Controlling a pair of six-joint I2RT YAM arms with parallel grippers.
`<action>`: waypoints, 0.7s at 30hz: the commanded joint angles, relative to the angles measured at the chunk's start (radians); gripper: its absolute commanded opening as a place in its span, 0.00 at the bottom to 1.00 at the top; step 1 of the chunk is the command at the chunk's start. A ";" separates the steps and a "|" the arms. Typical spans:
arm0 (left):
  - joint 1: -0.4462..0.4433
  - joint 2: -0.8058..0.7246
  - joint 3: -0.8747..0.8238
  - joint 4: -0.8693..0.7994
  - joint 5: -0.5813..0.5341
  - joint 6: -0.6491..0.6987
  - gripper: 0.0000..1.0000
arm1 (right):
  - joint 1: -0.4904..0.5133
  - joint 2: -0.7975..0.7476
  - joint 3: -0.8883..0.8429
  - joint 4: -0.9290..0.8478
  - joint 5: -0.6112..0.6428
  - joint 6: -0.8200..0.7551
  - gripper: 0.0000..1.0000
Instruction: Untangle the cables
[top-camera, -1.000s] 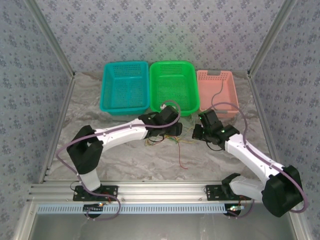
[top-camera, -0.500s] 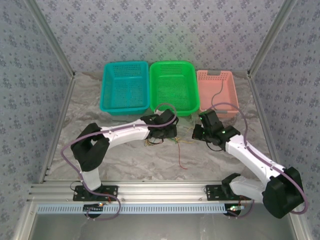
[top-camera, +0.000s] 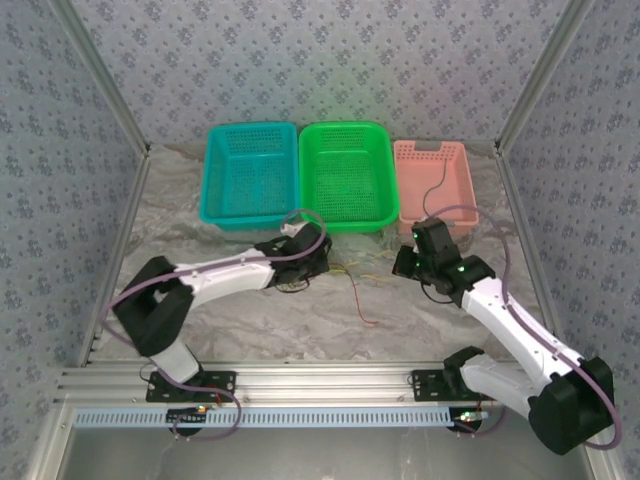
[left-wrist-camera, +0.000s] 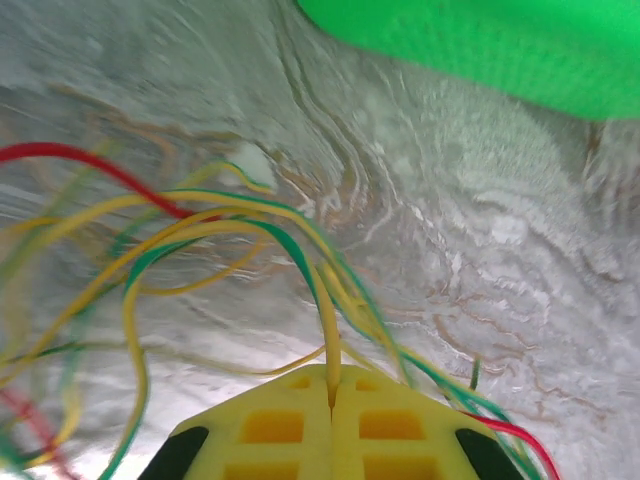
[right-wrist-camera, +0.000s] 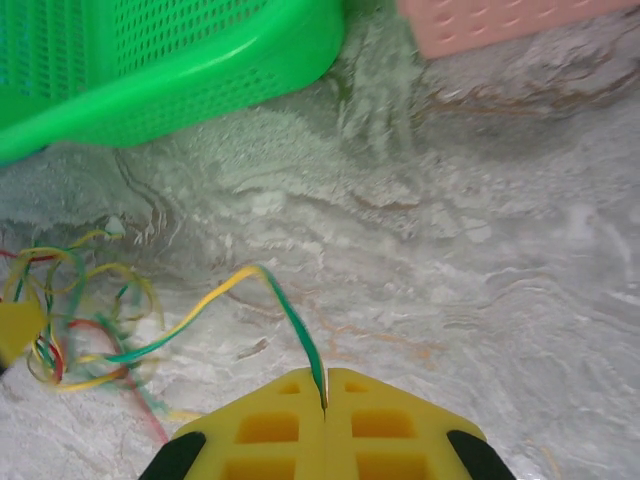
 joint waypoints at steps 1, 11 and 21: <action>0.053 -0.109 -0.093 -0.115 -0.127 0.004 0.00 | -0.090 -0.038 0.077 -0.088 0.092 -0.017 0.00; 0.116 -0.240 -0.239 -0.151 -0.144 0.020 0.00 | -0.254 -0.073 0.193 -0.131 0.066 -0.034 0.00; 0.126 -0.309 -0.258 -0.192 -0.183 0.031 0.00 | -0.309 -0.050 0.207 -0.130 0.005 -0.059 0.00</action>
